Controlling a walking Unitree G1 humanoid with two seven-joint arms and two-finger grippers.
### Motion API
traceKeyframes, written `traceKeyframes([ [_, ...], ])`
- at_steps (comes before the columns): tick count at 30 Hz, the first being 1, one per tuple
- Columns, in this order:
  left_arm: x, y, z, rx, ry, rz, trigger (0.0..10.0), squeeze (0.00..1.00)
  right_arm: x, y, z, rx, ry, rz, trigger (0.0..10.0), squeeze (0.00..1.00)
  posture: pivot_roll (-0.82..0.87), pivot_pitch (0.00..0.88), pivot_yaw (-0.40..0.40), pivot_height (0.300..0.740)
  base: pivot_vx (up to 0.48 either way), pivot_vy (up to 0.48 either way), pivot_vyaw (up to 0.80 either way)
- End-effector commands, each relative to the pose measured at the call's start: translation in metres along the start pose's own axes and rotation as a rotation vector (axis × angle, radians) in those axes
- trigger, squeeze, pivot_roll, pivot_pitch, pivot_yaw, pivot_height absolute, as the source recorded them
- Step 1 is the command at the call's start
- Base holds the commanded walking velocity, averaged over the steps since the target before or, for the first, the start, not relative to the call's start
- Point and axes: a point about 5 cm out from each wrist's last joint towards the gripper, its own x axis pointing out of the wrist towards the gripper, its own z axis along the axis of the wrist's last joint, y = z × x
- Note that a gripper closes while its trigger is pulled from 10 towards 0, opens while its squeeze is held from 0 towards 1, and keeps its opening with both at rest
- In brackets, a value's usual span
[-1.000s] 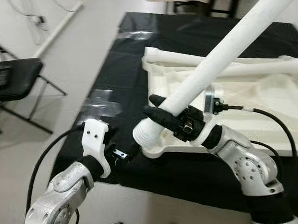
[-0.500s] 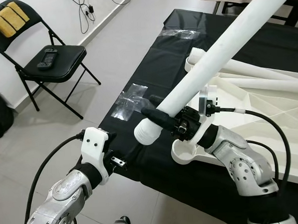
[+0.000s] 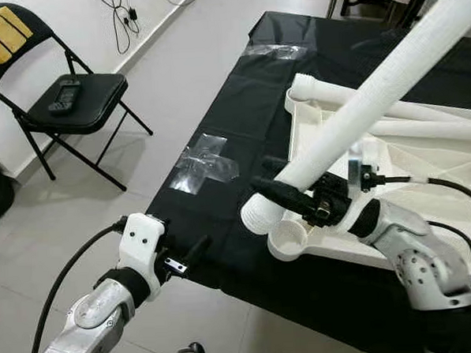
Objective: Building children table
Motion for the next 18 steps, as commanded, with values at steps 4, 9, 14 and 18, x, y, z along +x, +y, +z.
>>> traceKeyframes([
  [4, -0.006, 0.001, -0.001, 0.007, 0.016, -0.007, 10.0, 0.0, 0.0, 0.005, -0.01, -0.108, 0.128, 0.048, 10.0, 0.0, 0.09, 0.264, -0.028, 0.74, 0.0, 0.0, 0.0],
  [9, -0.009, 0.0, 0.002, 0.014, 0.006, -0.016, 10.0, 0.0, 0.005, -0.007, -0.013, -0.178, 0.163, -0.014, 10.0, 0.0, 0.09, 0.28, -0.028, 0.74, 0.0, 0.0, 0.0],
  [14, -0.014, -0.001, -0.001, 0.019, 0.025, -0.023, 10.0, 0.0, 0.004, -0.006, -0.009, -0.189, 0.182, 0.061, 10.0, 0.0, 0.1, 0.303, -0.021, 0.74, 0.0, 0.0, 0.0],
  [18, -0.017, -0.002, -0.001, 0.021, 0.032, -0.035, 10.0, 0.0, 0.001, -0.004, -0.008, -0.183, 0.202, 0.112, 10.0, 0.0, 0.1, 0.314, -0.021, 0.74, 0.0, 0.0, 0.0],
])
